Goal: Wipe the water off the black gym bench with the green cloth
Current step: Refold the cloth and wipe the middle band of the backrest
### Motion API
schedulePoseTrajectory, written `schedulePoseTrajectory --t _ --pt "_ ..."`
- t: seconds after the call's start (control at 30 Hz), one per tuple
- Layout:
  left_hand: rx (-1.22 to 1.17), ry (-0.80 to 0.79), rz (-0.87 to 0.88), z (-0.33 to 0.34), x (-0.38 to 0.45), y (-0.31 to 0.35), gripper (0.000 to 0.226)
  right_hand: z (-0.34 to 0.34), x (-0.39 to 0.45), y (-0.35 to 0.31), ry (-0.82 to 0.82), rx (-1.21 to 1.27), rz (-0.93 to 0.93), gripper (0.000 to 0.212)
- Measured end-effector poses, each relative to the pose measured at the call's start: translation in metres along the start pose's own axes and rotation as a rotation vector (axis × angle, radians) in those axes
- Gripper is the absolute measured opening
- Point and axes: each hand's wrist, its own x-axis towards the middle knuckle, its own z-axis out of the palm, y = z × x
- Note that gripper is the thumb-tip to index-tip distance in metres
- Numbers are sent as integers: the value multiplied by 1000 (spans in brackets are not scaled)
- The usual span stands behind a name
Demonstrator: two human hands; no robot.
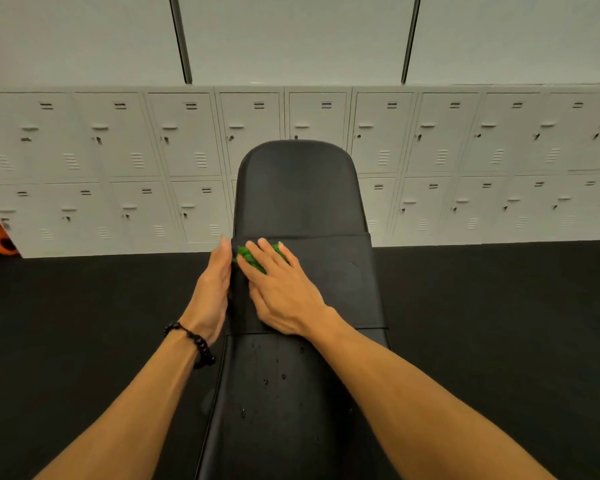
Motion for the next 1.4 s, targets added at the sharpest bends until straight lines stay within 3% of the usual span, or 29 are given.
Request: schedulePoseTrajectory --t 0.1,0.23,0.37,0.53,0.67,0.8,1.03,1.17,1.33,1.4 --pt "-11 9 -22 -2 -1 -1 62 -3 4 10 -18 23 -86 58" --pt "-60 40 -58 -7 4 -1 68 2 13 -3 9 34 -50 63" --pt "-167 122 -85 -9 7 -4 71 -3 10 14 -66 12 -197 60" --pt "-272 186 -81 -18 -2 -10 69 3 24 -21 17 26 -5 47" --pt "-247 165 -115 -19 -4 -11 66 7 6 -20 -22 -46 -128 48" --pt "-188 98 -119 -23 6 -5 33 8 20 -19 -17 -70 -50 49" --pt "-82 25 -87 -30 22 0 45 -3 20 -7 -130 -83 -151 51" --pt "-27 34 -13 -33 20 -1 51 3 36 -23 -40 -58 58 58" --pt "30 56 -62 -38 8 -5 56 -4 2 -15 -180 -63 -177 50" --pt "57 22 -95 -37 8 -6 59 -6 10 4 -114 -83 -109 49"
